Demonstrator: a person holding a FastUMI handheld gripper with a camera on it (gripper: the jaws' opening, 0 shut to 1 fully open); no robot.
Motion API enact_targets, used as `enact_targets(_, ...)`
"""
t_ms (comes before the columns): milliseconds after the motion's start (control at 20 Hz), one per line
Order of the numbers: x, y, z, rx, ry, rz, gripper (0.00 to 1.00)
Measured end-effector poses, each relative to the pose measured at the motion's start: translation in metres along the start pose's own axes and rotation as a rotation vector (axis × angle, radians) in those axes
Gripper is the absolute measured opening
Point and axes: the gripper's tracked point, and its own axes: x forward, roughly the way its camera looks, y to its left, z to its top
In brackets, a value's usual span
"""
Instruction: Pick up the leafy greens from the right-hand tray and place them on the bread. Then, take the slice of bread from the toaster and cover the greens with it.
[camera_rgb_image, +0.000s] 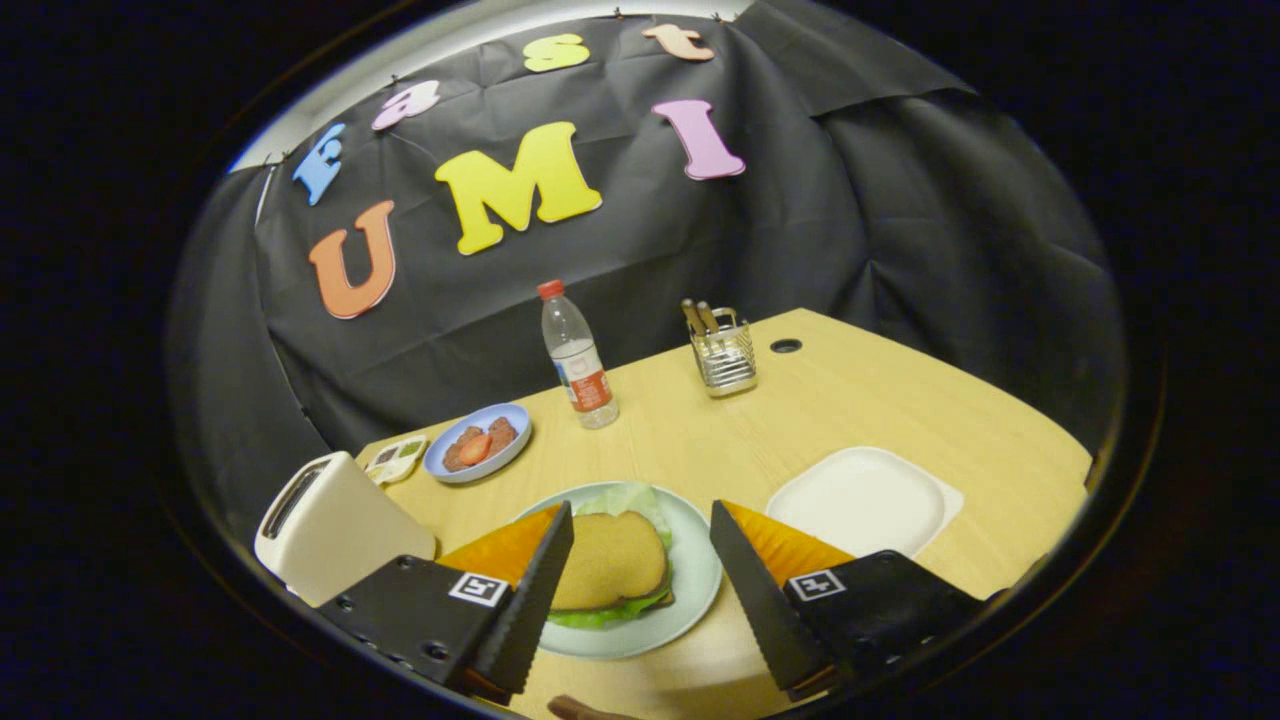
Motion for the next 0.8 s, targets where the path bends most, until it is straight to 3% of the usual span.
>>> enact_targets(300, -0.060, 0.031, 0.024, -0.124, -0.118, 0.013, 0.96)
enact_targets(800, -0.164, 0.073, 0.069, -0.202, -0.299, 0.034, 0.96)
